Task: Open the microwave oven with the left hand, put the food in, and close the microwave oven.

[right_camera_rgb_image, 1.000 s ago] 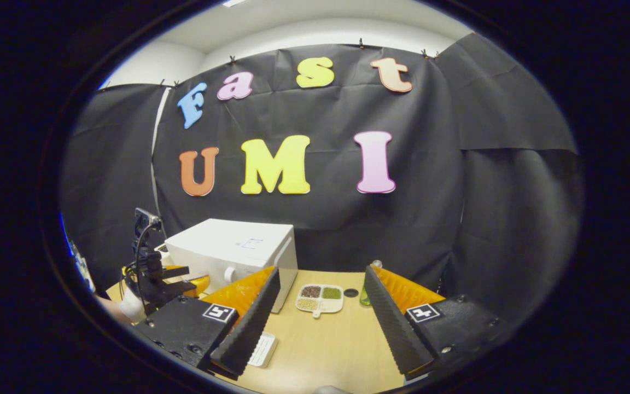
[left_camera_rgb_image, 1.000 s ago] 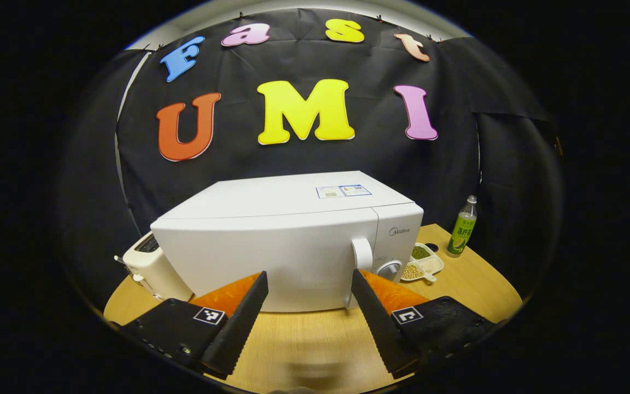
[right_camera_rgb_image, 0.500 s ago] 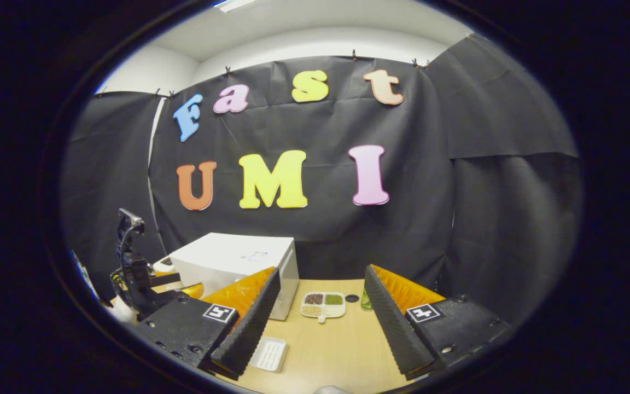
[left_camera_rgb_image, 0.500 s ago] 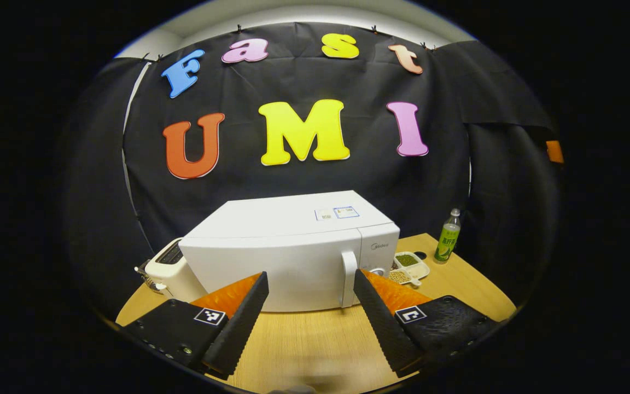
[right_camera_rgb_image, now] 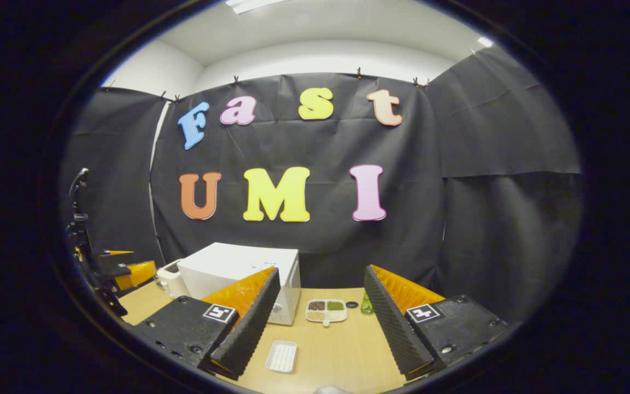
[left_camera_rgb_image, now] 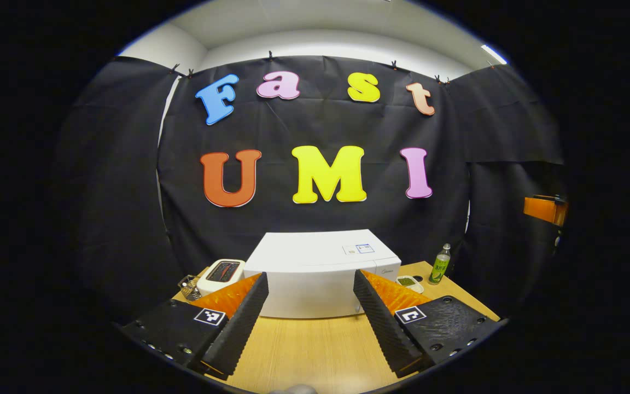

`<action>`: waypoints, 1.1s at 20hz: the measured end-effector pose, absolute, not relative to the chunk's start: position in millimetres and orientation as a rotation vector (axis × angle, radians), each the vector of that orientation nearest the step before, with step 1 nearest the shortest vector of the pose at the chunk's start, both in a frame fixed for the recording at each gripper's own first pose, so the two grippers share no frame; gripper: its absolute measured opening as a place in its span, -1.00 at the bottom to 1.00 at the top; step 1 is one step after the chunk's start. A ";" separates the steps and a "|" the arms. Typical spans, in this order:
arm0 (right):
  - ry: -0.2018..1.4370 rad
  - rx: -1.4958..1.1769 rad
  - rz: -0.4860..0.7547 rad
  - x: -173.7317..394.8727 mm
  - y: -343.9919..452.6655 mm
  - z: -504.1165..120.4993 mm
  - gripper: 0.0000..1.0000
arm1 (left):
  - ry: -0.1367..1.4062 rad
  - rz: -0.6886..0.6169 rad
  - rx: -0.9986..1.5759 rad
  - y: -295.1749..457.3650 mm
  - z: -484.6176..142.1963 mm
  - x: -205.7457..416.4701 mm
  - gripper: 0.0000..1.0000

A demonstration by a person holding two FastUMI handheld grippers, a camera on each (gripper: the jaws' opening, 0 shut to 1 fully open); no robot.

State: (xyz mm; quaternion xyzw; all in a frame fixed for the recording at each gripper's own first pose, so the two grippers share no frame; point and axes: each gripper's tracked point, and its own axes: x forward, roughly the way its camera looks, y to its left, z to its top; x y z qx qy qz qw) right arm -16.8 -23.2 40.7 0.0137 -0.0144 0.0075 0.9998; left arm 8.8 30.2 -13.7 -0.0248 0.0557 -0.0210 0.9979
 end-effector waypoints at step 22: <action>-0.060 0.015 0.024 -28.6 17.1 65.6 0.97 | -0.006 0.034 -0.084 77.3 50.9 -31.8 0.72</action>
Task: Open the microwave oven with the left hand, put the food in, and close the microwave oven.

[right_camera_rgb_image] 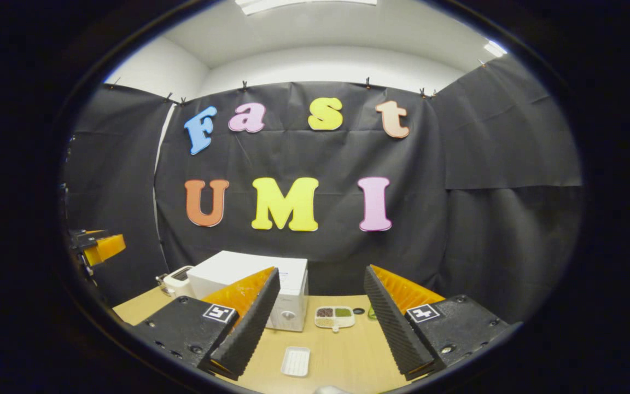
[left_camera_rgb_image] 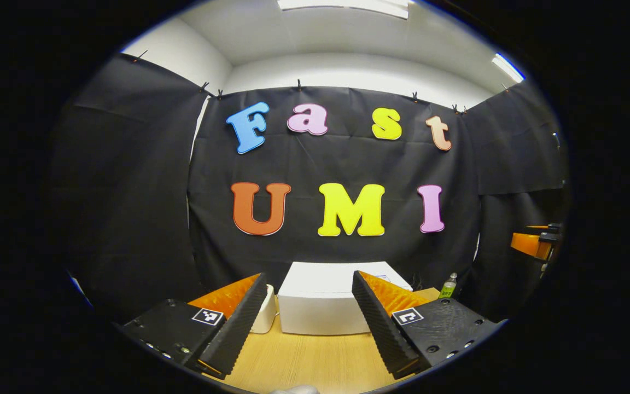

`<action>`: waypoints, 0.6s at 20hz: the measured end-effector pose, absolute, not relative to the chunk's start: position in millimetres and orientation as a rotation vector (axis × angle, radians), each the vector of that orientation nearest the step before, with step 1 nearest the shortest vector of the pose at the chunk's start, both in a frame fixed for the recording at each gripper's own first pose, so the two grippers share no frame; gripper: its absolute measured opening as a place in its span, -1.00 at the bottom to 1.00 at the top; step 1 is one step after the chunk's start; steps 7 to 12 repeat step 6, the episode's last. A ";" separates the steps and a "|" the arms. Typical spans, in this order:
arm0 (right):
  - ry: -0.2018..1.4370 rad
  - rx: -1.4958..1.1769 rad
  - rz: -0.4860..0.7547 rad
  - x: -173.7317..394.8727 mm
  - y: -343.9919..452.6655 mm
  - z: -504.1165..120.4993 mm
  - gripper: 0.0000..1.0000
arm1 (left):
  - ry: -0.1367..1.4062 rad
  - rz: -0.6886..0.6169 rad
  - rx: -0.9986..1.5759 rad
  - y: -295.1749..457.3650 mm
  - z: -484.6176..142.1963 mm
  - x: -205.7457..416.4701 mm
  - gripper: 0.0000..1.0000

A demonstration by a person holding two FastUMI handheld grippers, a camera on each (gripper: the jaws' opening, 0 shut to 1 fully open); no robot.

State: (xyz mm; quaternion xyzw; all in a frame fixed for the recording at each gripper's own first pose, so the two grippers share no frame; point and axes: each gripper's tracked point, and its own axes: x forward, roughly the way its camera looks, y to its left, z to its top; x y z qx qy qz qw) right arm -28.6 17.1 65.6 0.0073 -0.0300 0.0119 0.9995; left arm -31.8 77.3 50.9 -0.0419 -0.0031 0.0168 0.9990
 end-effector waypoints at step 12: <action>-0.076 0.018 0.028 -28.4 17.4 71.9 0.83 | -0.011 0.020 -0.074 71.2 53.8 -34.8 0.72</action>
